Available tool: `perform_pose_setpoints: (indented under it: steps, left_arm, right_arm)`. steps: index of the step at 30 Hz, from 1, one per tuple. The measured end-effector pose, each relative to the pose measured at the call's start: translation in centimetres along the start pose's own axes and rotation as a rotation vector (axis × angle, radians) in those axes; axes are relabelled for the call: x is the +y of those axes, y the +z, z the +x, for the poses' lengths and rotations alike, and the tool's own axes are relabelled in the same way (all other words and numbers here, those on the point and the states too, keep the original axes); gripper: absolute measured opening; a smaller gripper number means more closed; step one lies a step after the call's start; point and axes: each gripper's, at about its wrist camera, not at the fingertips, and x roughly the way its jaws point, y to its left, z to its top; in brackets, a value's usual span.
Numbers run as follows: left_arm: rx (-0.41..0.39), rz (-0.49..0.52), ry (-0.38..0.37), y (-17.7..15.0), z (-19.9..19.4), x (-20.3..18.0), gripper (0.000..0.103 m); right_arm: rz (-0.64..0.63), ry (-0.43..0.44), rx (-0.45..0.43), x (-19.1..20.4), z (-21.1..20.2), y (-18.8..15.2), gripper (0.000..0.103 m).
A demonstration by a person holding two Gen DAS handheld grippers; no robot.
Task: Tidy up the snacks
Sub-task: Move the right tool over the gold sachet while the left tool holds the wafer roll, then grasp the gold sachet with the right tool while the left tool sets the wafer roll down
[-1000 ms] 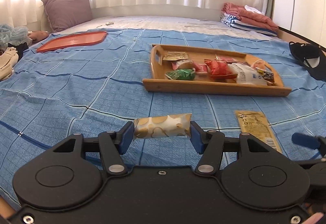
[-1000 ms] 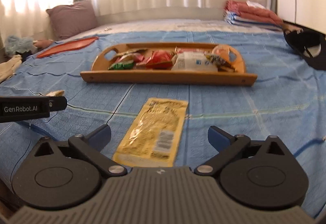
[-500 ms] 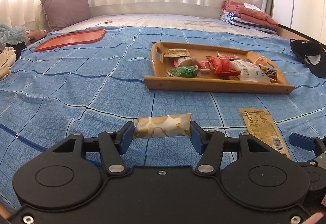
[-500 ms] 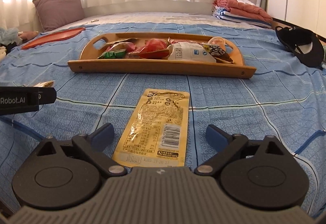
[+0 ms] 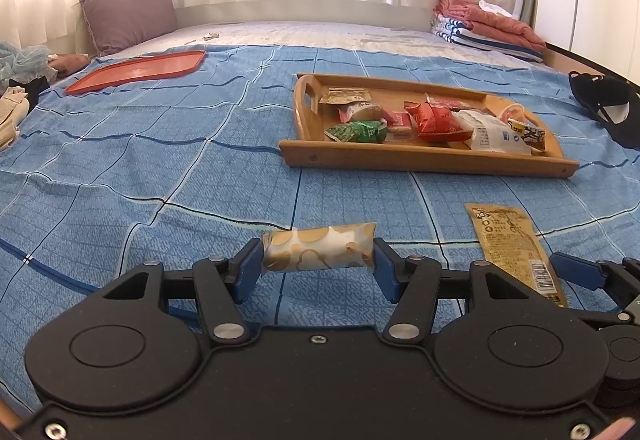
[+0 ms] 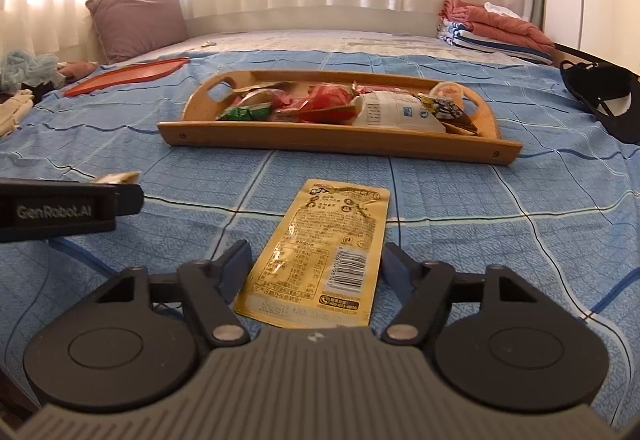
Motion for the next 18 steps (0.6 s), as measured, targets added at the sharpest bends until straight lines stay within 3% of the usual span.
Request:
perform_pose_setpoints:
  steps: [9,14,18]
  left_arm:
    - [-0.006,0.001,-0.008,-0.6,-0.4,-0.2,0.056]
    - [0.007,0.011,-0.02,-1.2,-0.2,-0.8,0.062]
    - [0.007,0.02,-0.017,-1.6,0.0,-1.3,0.074]
  right_arm:
    - [-0.047,0.03,-0.007,-0.9,-1.0,-0.2,0.07]
    - [-0.105,-0.029,-0.026,-1.6,-1.6,-0.9,0.094]
    - [-0.073,-0.016,-0.017,-2.0,-1.3,-0.7,0.095]
